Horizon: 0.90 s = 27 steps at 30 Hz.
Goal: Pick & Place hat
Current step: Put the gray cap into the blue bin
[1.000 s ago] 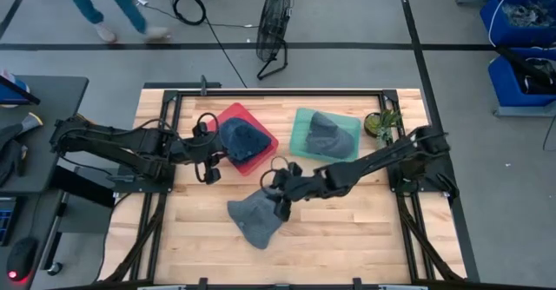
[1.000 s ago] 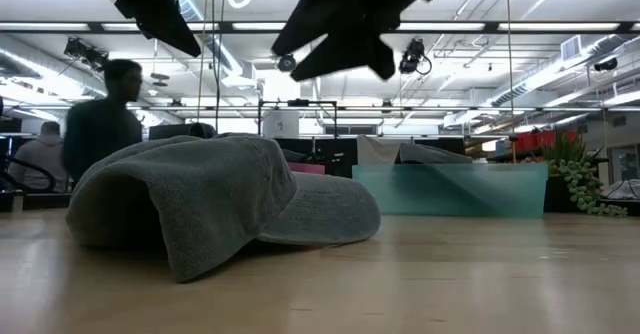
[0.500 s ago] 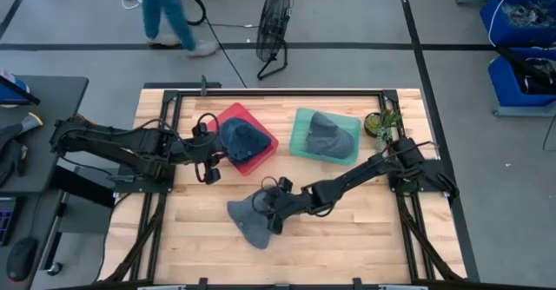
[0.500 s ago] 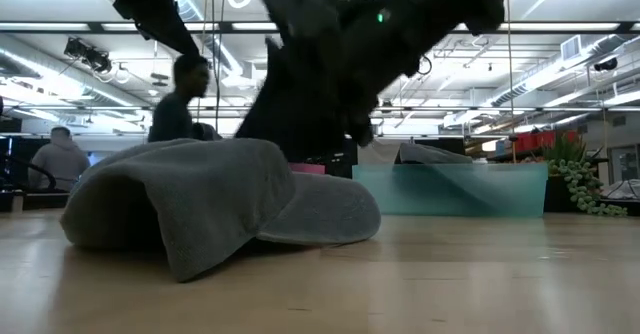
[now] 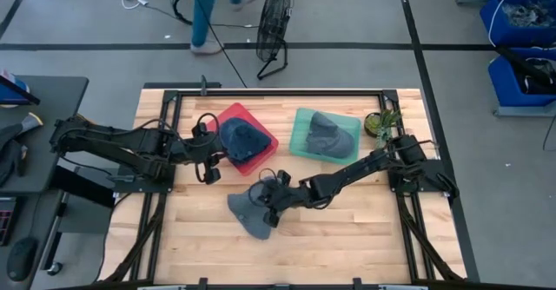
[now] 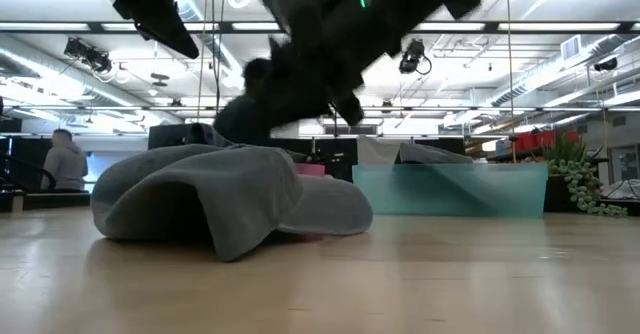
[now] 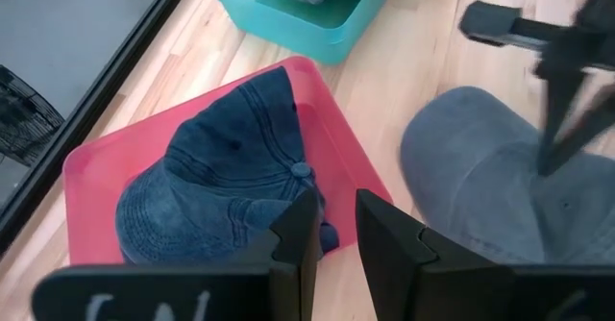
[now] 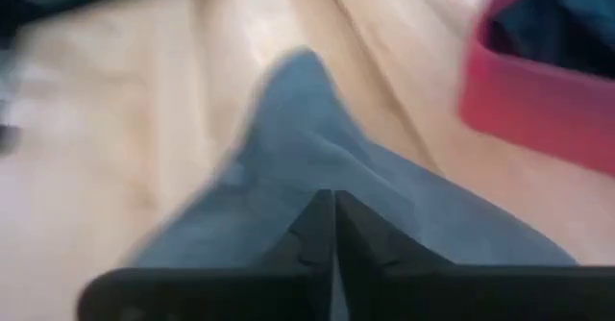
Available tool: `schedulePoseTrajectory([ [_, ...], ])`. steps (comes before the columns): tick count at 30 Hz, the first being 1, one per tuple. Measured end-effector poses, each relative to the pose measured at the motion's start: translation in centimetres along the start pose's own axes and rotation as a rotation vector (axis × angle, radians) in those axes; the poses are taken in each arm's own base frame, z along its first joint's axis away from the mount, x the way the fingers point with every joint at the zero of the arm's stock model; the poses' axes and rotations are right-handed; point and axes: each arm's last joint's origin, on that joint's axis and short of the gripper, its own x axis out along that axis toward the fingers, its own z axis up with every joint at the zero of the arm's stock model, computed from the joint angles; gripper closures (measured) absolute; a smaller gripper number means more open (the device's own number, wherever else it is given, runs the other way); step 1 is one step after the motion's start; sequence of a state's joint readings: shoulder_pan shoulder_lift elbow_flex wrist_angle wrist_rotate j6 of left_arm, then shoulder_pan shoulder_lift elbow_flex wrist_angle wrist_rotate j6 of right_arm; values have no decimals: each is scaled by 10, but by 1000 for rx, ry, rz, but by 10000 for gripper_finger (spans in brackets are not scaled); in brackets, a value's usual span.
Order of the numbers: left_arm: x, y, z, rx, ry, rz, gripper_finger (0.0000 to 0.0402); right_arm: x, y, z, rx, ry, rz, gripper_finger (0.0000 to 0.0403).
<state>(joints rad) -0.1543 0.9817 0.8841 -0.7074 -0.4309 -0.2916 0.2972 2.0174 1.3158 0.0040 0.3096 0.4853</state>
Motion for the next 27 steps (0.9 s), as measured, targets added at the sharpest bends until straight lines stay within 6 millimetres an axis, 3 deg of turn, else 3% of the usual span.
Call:
schedulePoseTrajectory([
  [4, 0, 0, 0, -31, 1, 0, 324, -26, 5, 29, 28, 10, 26, 382],
  [8, 0, 0, 0, -38, 1, 0, 324, -65, 6, 59, 56, 14, 7, 385],
  [11, 0, 0, 0, -37, 2, 0, 324, -81, 7, 67, 34, -11, -8, 398],
  [16, 0, 0, -1, -35, 6, 2, 324, -58, 9, 49, 25, 71, 29, 376],
  [22, 0, 0, 0, -36, 5, 1, 324, -21, 9, 24, 11, 131, 6, 305],
  [27, 0, 0, -1, -36, 6, 1, 324, 0, 7, 14, -46, 114, -13, 238],
])
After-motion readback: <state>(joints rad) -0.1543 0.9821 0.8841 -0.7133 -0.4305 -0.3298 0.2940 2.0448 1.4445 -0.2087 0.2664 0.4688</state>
